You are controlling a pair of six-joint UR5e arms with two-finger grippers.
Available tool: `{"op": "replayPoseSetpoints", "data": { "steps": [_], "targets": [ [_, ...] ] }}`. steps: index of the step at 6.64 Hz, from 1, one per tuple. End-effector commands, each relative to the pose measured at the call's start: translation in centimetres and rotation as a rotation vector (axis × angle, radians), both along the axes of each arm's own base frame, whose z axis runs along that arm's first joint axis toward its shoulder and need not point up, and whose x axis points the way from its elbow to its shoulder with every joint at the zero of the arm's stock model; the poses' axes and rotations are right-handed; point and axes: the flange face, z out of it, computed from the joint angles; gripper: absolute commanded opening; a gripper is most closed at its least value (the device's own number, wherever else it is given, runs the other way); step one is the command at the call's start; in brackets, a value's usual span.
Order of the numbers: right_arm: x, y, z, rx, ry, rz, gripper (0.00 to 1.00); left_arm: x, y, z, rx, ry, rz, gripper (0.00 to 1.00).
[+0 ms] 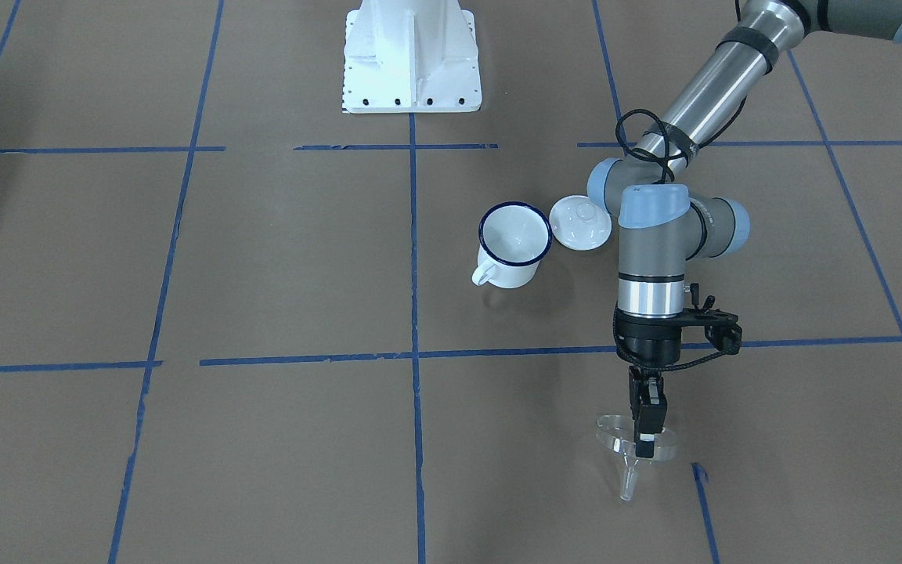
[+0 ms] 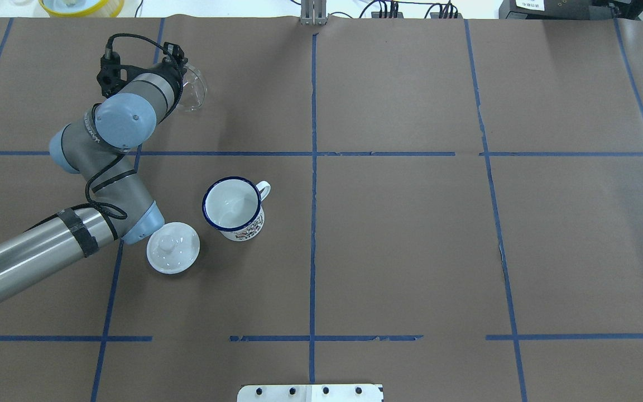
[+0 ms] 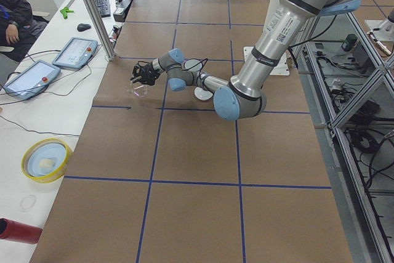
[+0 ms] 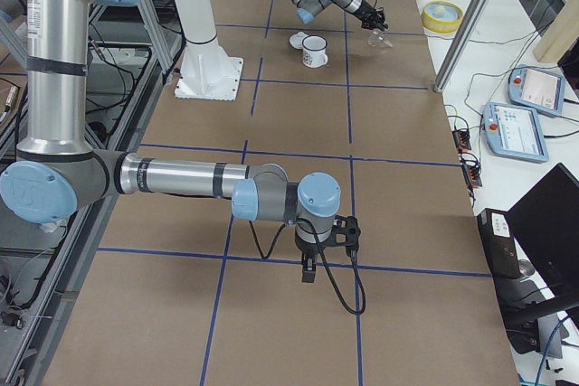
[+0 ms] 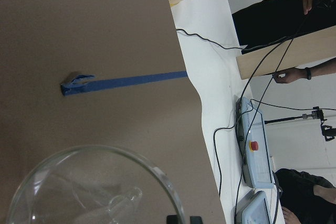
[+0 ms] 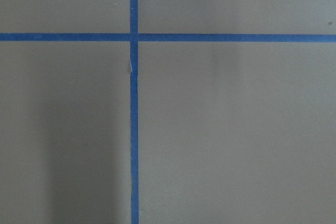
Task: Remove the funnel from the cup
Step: 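Lower the funnel onto the table and open the left gripper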
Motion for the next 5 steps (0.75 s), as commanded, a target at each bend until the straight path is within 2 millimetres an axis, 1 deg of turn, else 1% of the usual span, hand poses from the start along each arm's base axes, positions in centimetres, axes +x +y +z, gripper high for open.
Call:
{"op": "replayPoseSetpoints", "data": {
  "steps": [1,2,3,4,5],
  "targets": [
    [0.0,0.0,0.0,0.0,0.0,0.0,1.0,-3.3,0.2,-6.0,0.136,-0.059,0.087,1.0],
    [0.0,0.0,0.0,0.0,0.0,0.0,1.0,-6.1,1.6,-7.8,0.167,-0.125,0.256,1.0],
    [0.0,0.0,0.0,0.0,0.0,0.0,1.0,-9.5,5.8,-10.4,0.247,-0.278,0.467,1.0],
    [0.0,0.0,0.0,0.0,0.0,0.0,1.0,-11.6,9.8,-10.8,0.275,-0.425,0.693,1.0],
    [0.0,0.0,0.0,0.0,0.0,0.0,1.0,-13.2,12.6,-10.6,0.303,-0.539,0.856,1.0]
  ]
}}
